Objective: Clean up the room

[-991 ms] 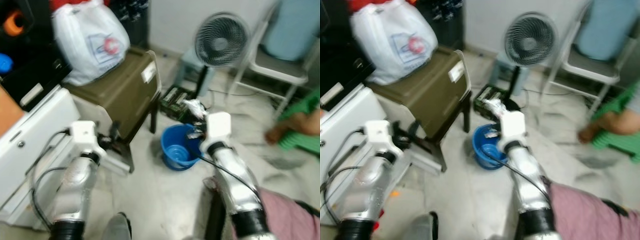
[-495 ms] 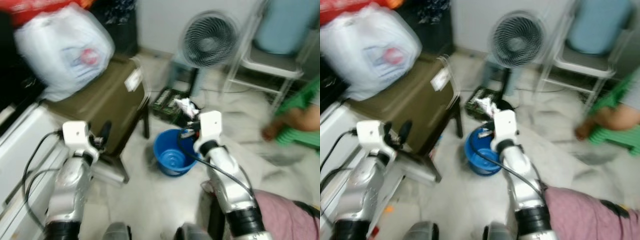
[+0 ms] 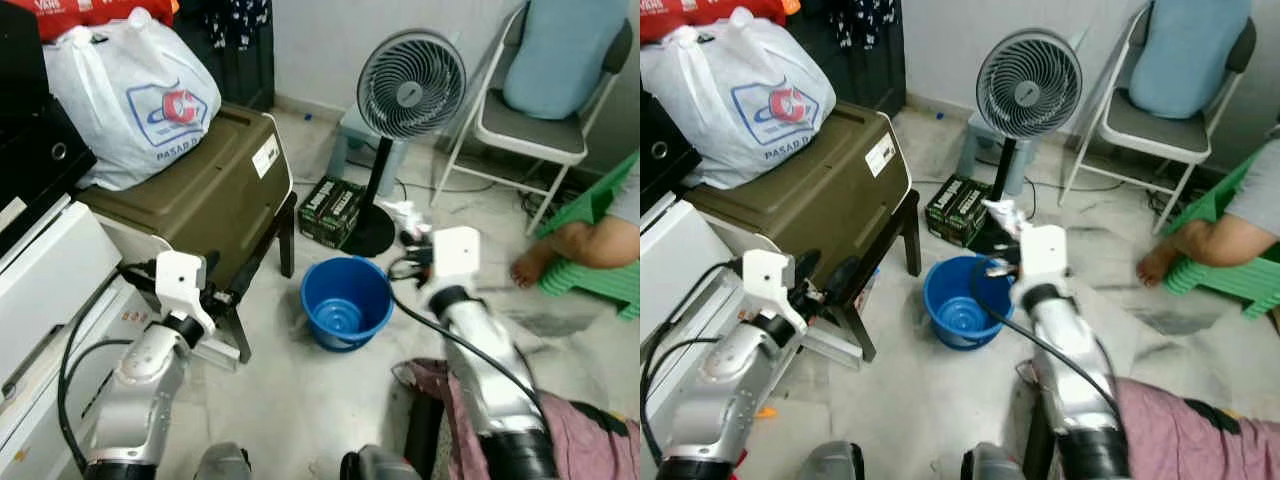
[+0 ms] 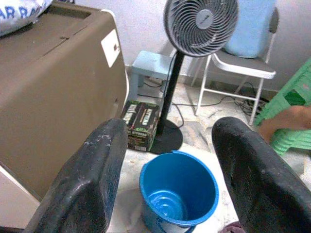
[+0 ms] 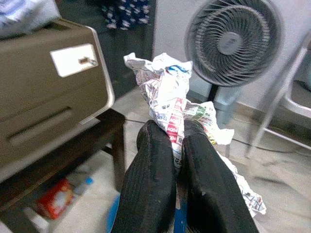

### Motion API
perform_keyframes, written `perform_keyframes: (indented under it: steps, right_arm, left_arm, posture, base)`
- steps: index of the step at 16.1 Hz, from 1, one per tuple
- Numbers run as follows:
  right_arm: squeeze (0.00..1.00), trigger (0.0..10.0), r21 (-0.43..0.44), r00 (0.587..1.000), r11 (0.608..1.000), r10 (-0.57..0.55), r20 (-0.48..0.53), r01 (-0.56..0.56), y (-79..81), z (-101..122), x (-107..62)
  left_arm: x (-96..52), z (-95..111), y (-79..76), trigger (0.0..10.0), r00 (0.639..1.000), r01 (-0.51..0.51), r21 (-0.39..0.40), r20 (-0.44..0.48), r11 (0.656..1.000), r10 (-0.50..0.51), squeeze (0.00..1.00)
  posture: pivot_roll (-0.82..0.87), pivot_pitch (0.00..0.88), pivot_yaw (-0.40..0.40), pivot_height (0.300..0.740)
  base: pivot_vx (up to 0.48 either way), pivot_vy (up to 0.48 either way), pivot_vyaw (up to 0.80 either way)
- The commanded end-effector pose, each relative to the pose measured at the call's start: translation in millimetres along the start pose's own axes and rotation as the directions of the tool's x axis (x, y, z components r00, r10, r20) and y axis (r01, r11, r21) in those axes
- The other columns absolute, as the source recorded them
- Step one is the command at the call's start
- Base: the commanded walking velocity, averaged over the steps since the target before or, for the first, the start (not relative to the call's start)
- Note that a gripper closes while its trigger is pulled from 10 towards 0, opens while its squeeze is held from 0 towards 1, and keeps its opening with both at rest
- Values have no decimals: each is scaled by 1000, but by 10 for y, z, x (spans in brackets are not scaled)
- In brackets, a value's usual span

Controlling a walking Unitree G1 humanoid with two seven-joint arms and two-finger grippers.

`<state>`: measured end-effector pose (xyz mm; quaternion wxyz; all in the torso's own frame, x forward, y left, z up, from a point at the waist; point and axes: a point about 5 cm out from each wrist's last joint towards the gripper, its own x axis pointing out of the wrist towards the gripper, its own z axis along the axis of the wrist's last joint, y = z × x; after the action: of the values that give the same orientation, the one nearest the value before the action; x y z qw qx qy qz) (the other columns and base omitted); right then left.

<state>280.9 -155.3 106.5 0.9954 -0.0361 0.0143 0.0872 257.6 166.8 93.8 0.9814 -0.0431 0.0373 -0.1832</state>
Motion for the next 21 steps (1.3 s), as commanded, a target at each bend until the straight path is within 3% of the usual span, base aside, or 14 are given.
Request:
perform_keyframes:
  steps: [1,5,8,12,21]
  right_arm:
    - [0,10000,-8,998,998,-60,-19,59,-148,-23,-87]
    - [0,10000,-1,996,997,-79,-48,79,-181,-69,-188]
    - [0,10000,6,998,998,-60,-35,60,-100,-44,-101]
    - [0,10000,-4,999,999,-34,-26,34,-68,-19,-65]
    - [0,10000,-5,1000,1000,-22,-21,22,-19,-9,-44]
  left_arm:
    - [-23,37,-2,10000,1000,9,20,6,1000,-9,0]
    - [-57,45,-81,10000,1000,26,0,10,1000,-26,0]
    - [-33,37,-155,10000,999,46,-23,18,999,-46,0]
    - [-29,71,-138,10000,998,44,-34,40,998,-43,0]
    - [-30,47,-148,10000,998,49,-47,28,998,-48,0]
  posture:
    - [-8,108,-62,740]
    - [-22,109,-64,740]
    - [-23,101,-65,740]
    - [-18,99,-67,740]
    - [-13,95,-62,740]
  base:
    - [0,0,0]
    - [0,0,-400]
    - [0,0,-733]
    - [0,0,0]
    - [296,0,0]
